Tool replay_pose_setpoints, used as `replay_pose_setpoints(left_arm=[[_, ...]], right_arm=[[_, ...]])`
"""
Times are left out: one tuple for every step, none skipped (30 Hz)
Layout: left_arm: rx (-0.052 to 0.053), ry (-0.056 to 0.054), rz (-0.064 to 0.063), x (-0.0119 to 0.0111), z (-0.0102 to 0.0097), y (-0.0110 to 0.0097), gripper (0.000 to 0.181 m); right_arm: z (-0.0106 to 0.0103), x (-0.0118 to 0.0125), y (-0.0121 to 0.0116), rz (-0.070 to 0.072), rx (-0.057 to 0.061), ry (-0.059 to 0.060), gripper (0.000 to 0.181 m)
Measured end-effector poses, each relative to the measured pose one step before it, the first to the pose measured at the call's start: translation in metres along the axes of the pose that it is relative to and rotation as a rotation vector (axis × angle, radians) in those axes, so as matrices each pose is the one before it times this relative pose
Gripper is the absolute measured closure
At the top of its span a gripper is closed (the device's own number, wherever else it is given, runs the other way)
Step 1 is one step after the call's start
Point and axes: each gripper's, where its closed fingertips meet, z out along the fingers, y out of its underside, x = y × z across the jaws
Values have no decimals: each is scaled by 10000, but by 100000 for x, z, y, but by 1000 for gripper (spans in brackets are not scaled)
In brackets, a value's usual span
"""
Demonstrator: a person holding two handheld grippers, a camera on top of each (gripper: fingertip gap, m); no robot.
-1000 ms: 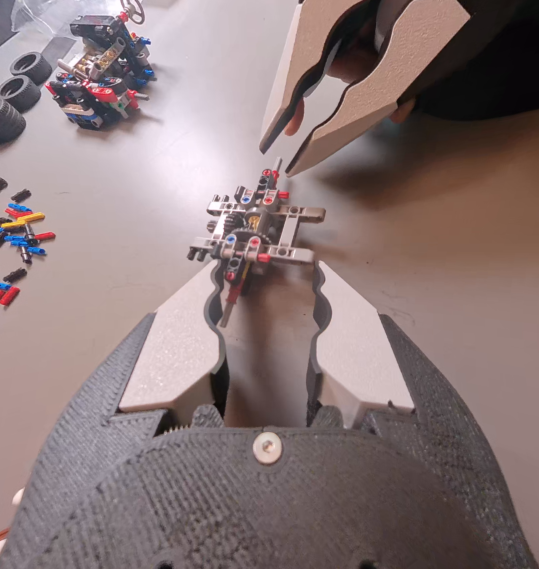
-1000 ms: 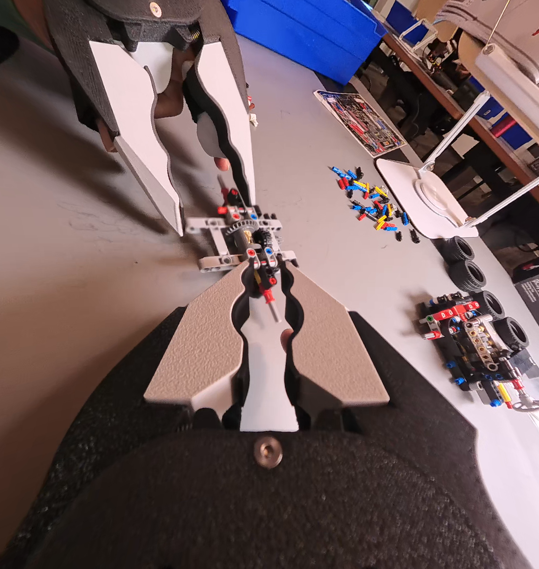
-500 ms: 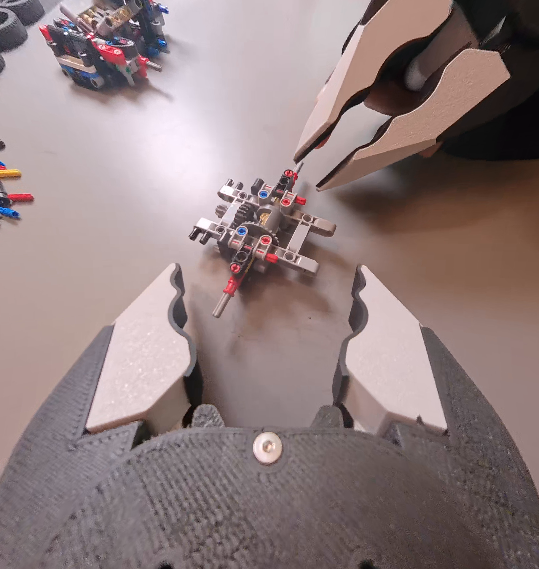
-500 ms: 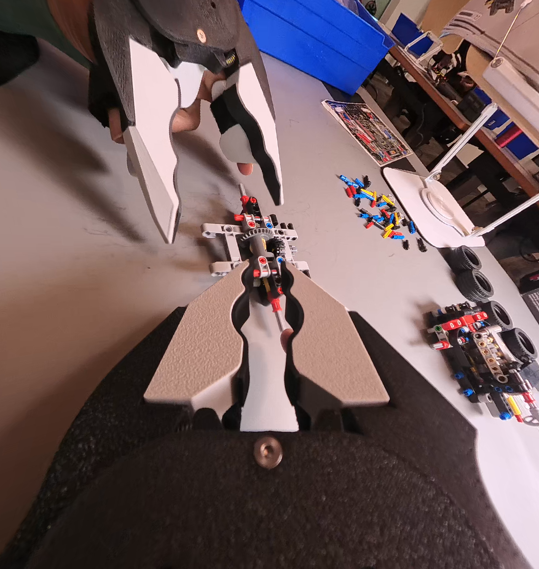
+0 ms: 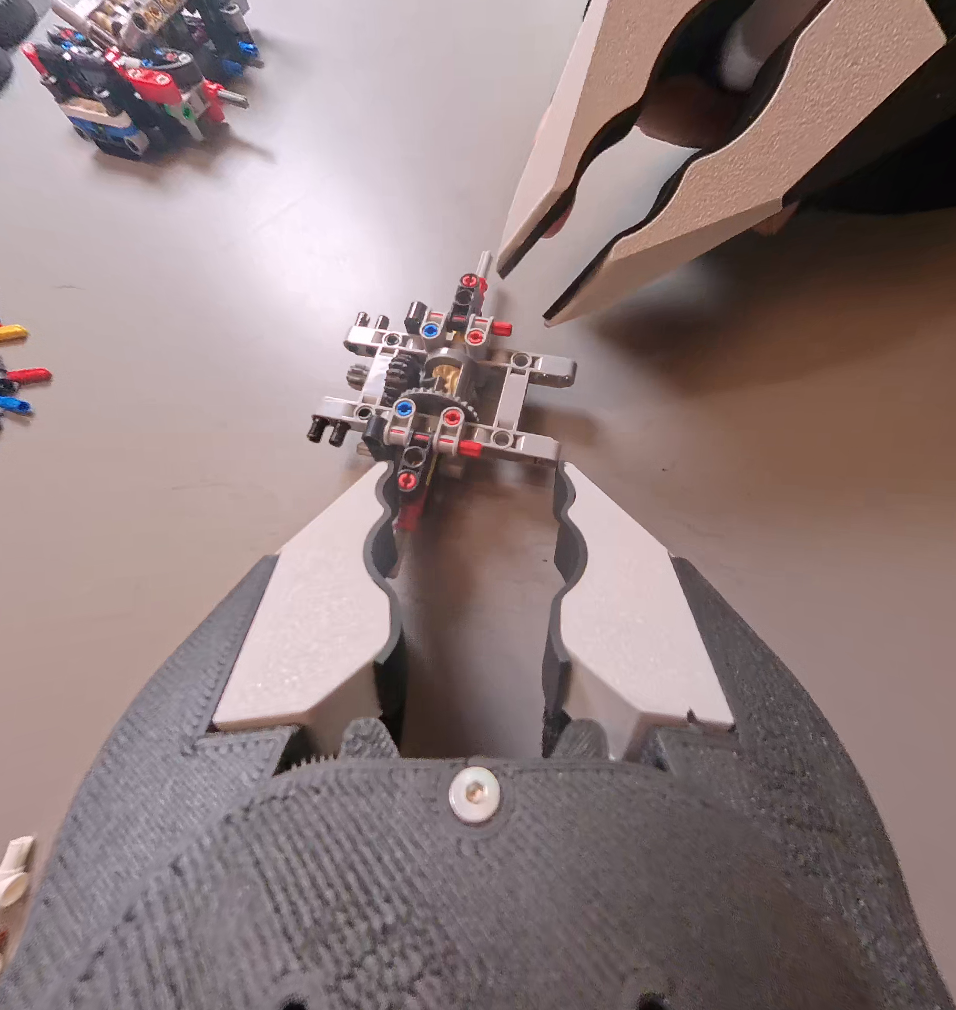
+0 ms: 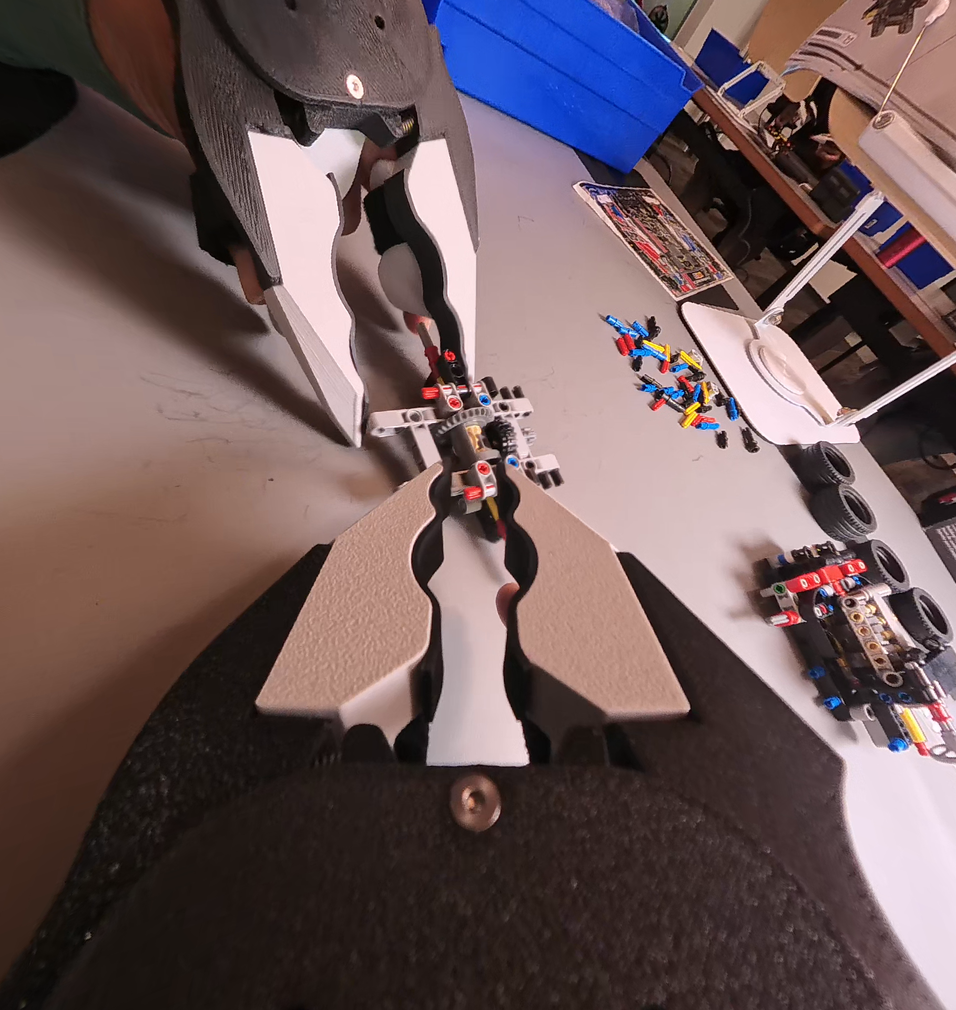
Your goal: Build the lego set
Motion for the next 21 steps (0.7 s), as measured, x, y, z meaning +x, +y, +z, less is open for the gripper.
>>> replay_pose_setpoints(left_arm=[[-7,-122,152,-104,-47,-28,126],[8,-121,159,-94,-34,-46,127],[6,-145,168,-133,-32,-38,126],[-2,-163,167,-166,-45,-26,127],[-1,-178,174,-195,-54,-38,127],[7,-185,178,-207,-45,-45,127],[5,-143,160,-150,-51,-26,127],[-21,-36,110,-11,-14,31,127],[-6,22,13,56,10,26,126],[19,26,-50,37,-8,3,126],[9,42,-53,36,-4,29,126],[15,50,-75,20,0,20,126],[14,78,-118,29,19,34,126],[4,101,-149,13,31,47,126],[-6,97,-154,1,10,56,126],[-4,87,-154,4,10,71,126],[4,77,-165,9,-20,83,126],[7,63,-163,7,-27,78,126],[6,26,-119,-42,-44,71,126],[12,-15,-50,-72,-48,43,126],[18,-37,-4,-94,-44,15,125]], right_arm=[[0,7,9,-8,-4,10,167],[-9,21,-2,-14,1,15,167],[-7,24,1,-11,3,12,167],[-2,12,5,-3,-3,7,167],[0,27,0,-8,0,15,167],[-6,10,7,-10,1,13,167],[6,7,25,1,-12,2,167],[19,-22,52,9,-20,-16,167],[20,-71,52,5,-20,-37,167],[34,-71,55,-9,-28,-29,167],[21,-98,71,-34,-37,-45,166],[18,-137,47,-52,-33,-72,166],[-8,-124,-10,-55,-9,-52,165],[-16,-66,-58,-20,29,-26,164],[29,-50,-26,41,25,-35,164],[54,-29,57,55,-8,-29,164],[40,-6,69,10,-18,-12,163],[22,-13,38,-20,-16,4,163],[2,-7,19,-22,-17,15,162],[-14,1,-3,-32,-14,16,163],[-26,13,-1,-44,-15,27,163]])
